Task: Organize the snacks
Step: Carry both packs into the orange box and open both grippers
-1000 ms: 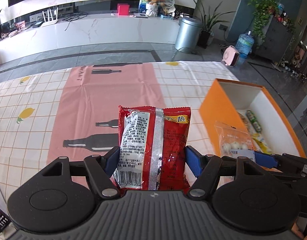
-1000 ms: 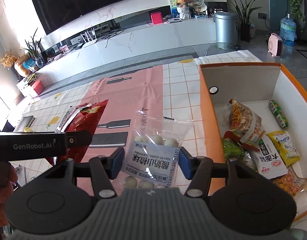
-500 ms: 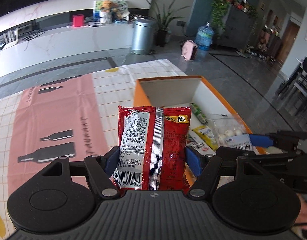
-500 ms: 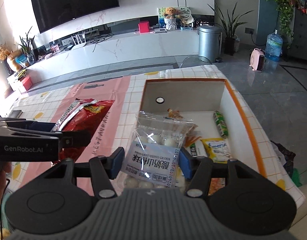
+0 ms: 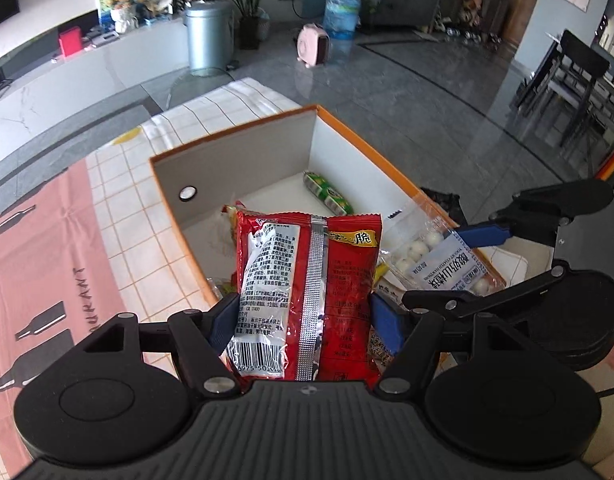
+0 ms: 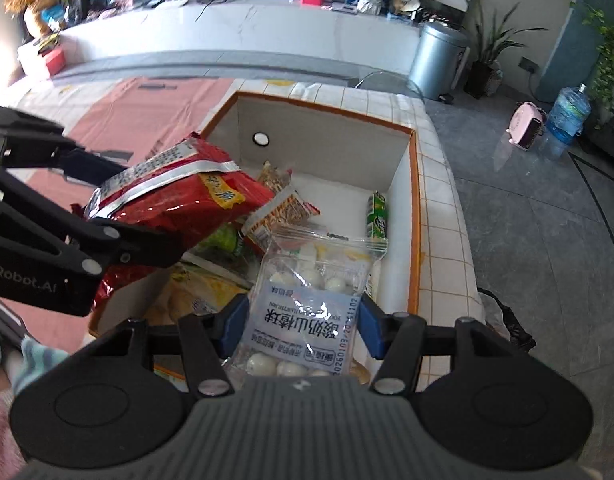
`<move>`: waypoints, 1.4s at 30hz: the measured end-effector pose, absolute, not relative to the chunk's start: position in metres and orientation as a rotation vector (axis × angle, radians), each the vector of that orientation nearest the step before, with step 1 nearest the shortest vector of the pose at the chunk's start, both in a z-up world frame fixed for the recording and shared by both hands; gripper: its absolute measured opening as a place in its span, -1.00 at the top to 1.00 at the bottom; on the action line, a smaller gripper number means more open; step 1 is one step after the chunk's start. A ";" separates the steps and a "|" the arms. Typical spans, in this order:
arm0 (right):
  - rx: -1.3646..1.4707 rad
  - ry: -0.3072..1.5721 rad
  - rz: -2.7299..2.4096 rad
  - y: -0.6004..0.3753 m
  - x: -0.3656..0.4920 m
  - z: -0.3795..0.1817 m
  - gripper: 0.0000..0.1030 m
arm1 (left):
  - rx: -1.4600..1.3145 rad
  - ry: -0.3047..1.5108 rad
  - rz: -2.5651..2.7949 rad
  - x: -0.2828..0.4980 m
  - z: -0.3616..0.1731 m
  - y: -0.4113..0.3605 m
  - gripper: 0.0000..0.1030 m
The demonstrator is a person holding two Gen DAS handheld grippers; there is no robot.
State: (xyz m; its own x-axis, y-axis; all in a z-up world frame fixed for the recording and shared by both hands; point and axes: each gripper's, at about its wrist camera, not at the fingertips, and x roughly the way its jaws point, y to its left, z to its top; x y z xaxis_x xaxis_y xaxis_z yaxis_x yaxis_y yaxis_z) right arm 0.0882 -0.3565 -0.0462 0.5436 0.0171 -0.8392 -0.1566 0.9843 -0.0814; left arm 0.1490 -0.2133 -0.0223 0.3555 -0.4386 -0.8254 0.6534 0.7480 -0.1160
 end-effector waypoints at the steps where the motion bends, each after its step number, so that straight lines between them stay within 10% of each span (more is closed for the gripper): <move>1: -0.157 1.004 0.112 -0.357 0.091 -0.050 -0.09 | 0.258 0.988 -0.718 0.151 -0.026 -0.215 -0.56; 42: -0.239 1.132 0.130 -0.362 0.128 -0.086 -0.35 | 0.411 0.975 -0.832 0.170 -0.045 -0.257 -0.72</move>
